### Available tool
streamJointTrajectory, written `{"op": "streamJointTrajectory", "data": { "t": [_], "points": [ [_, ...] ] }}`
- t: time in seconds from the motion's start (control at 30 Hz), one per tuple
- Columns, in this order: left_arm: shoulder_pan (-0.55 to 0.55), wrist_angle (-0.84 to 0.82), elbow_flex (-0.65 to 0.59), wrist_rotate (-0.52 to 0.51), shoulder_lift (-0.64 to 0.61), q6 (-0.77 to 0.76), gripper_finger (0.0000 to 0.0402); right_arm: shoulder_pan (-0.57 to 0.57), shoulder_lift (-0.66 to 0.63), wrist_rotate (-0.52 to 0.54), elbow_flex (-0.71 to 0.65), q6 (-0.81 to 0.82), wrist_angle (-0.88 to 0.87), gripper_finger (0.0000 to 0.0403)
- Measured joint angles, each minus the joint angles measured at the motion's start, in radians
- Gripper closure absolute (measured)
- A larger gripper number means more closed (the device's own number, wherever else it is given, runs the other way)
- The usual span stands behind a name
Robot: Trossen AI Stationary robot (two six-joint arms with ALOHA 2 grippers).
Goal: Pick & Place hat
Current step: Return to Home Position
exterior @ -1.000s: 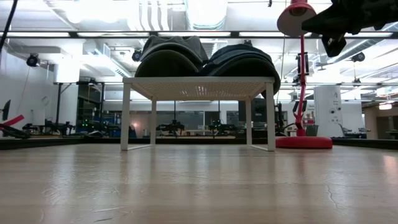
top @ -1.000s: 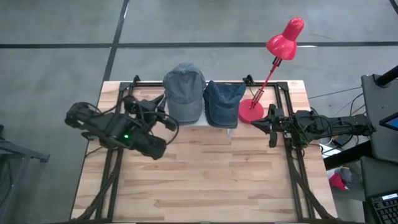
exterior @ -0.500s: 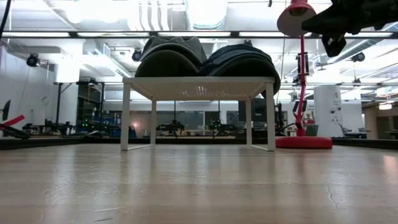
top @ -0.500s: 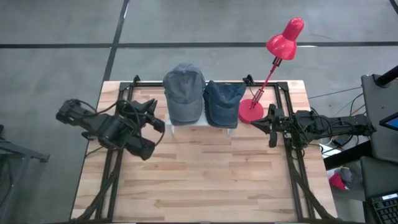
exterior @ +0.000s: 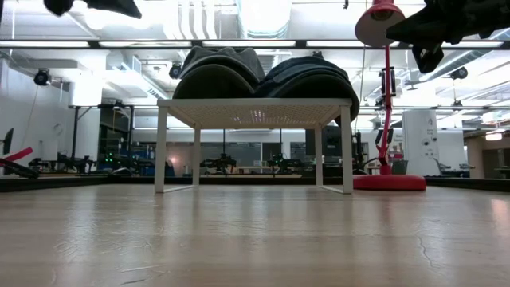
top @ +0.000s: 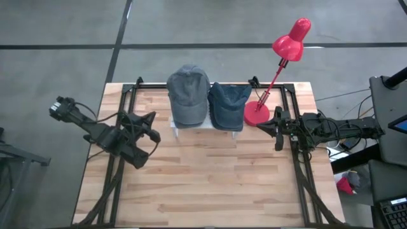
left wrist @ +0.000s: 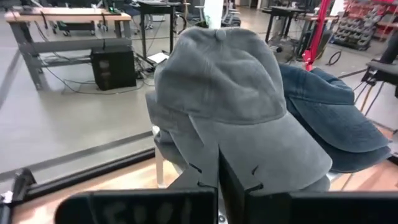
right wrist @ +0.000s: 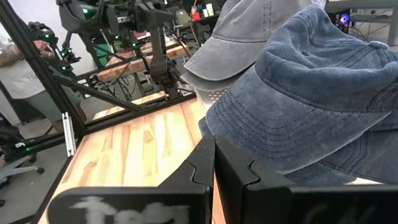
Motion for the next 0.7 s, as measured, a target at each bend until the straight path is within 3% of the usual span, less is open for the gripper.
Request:
{"op": "streamJointTrajectory", "data": {
  "t": [0.13, 0.4, 0.7],
  "points": [
    [-0.011, 0.088, -0.089, 0.009, -0.054, 0.014, 0.0399, 0.000, 0.000, 0.000, 0.000, -0.003, -0.001, 0.0394],
    [-0.013, 0.273, -0.208, 0.040, -0.142, 0.190, 0.0401, 0.000, 0.000, 0.000, 0.000, -0.003, -0.005, 0.0394],
    [-0.013, 0.322, -0.323, 0.058, -0.269, 0.217, 0.0401, 0.000, 0.000, 0.000, 0.000, -0.002, -0.005, 0.0394]
  ]
}}
